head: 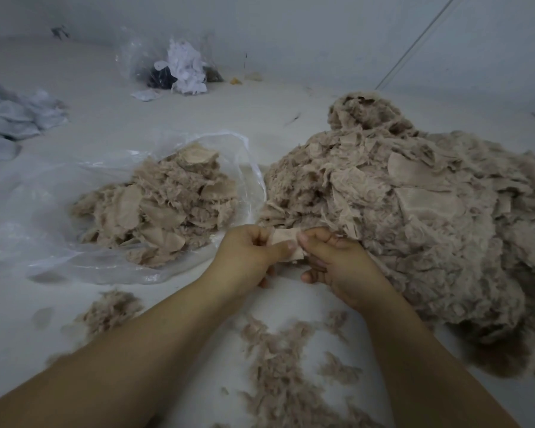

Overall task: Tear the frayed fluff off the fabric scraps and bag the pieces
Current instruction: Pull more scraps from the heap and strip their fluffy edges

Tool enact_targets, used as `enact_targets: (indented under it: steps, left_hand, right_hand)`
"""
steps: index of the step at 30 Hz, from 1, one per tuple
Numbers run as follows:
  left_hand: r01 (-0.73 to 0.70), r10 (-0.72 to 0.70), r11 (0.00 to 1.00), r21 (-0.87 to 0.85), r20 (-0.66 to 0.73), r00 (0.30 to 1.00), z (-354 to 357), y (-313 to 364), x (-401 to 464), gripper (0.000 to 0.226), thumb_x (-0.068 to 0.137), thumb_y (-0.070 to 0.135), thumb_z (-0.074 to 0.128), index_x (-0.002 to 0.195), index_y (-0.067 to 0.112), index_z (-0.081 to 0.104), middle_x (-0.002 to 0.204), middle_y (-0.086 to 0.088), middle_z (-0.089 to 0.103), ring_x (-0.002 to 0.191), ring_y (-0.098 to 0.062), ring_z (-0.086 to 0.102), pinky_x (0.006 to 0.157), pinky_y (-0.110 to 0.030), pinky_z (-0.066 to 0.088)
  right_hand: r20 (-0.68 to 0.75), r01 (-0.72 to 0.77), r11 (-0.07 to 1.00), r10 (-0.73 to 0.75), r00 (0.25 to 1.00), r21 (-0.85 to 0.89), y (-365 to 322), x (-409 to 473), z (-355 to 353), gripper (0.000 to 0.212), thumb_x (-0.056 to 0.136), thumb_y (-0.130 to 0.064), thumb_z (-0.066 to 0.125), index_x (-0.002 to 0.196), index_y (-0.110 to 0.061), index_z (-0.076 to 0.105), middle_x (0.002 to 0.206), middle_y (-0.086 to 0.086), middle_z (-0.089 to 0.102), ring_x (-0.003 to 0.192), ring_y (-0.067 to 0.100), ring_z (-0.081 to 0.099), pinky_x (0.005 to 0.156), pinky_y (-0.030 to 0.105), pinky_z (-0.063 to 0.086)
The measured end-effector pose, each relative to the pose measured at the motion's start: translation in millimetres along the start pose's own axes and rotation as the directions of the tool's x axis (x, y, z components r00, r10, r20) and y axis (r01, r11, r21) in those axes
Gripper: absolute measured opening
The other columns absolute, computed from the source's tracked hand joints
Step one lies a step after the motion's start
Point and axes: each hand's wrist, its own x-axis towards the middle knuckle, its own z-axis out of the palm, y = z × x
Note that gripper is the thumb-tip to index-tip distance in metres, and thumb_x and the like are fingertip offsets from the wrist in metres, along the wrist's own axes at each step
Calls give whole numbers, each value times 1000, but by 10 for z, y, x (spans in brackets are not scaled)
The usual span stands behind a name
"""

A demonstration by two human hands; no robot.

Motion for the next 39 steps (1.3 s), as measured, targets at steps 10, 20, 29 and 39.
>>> enact_targets:
  steps: [10,20,29,39]
  left_hand:
    - [-106,84,993,54,315,945,-149,151,38,13,95,-2,57,85,1,64,70,-10,64,55,-13,58,51,-21,47]
    - [125,-73,982,-141,326,943,-119,13,12,19,79,13,76,87,0,65,68,-17,66,49,-20,60,48,-32,56]
    - [143,-109,989,-37,471,875,-211,-66,-101,22,68,2,79,78,-3,60,63,-21,65,41,-24,61,42,-31,53]
    - [-123,-109,918,378,536,837,-370,230,-162,42,77,55,71,79,13,74,69,-11,73,37,-16,55,43,-24,47]
  right_hand:
    - [-8,-30,999,30,1000,-41,23,27,-3,73,56,-59,75,104,-5,70,83,7,73,64,9,65,54,23,51]
    - [-19,-12,1000,12,1000,-6,49,38,-12,25,79,-34,72,91,-13,76,80,15,72,64,17,67,53,23,51]
    - [-67,-52,998,51,996,-18,35,44,-4,13,92,-14,65,90,-3,72,71,5,68,58,12,62,52,23,51]
    - [-65,-31,1000,31,997,5,19,10,13,8,90,-21,68,88,-14,72,80,7,73,69,15,69,56,24,53]
